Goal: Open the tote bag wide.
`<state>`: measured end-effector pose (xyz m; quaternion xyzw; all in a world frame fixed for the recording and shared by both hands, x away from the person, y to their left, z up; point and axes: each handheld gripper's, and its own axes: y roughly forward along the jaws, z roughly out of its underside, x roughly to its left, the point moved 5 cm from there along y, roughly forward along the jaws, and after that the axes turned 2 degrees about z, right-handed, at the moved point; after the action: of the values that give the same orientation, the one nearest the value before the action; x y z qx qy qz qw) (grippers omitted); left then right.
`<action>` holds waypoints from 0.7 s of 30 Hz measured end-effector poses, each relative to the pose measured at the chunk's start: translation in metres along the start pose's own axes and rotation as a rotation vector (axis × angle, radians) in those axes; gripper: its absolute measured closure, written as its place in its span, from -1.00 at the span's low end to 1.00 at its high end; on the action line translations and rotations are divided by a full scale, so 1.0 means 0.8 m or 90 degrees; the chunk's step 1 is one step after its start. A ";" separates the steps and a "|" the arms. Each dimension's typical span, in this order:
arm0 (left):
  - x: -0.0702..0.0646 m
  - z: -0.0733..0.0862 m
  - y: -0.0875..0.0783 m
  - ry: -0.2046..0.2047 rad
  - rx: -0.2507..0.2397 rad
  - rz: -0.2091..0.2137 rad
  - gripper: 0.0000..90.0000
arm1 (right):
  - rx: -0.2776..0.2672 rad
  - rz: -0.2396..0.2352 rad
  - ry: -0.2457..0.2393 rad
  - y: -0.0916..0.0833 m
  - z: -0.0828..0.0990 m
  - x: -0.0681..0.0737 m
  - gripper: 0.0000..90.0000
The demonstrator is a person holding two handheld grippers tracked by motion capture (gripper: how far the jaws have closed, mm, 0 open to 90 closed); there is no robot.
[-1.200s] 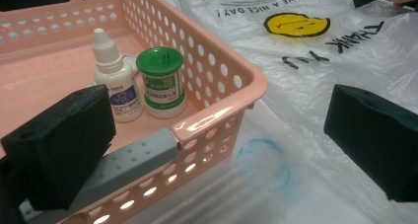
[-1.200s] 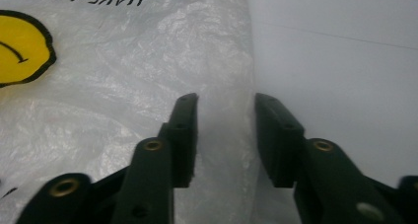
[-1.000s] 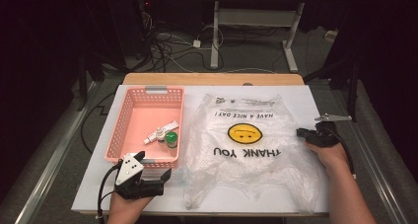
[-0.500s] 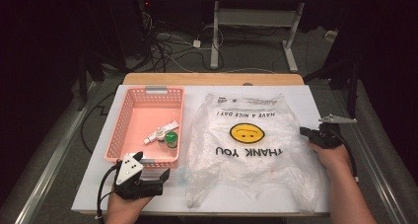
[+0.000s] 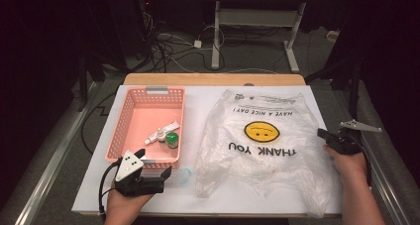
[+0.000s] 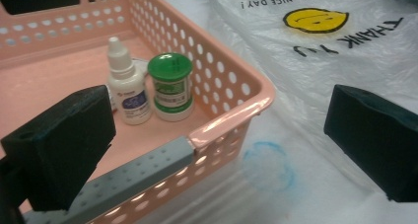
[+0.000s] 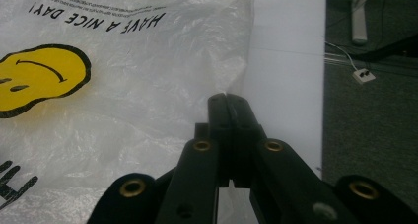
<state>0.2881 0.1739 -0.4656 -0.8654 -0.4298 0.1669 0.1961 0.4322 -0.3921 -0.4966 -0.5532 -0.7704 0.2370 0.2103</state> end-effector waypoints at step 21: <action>0.014 -0.010 -0.006 0.037 0.014 0.059 -1.00 | 0.009 0.103 -0.007 -0.081 0.046 0.008 1.00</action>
<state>0.2950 0.1842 -0.4577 -0.8869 -0.3813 0.1550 0.2099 0.3597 -0.4089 -0.4870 -0.6110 -0.7225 0.2618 0.1901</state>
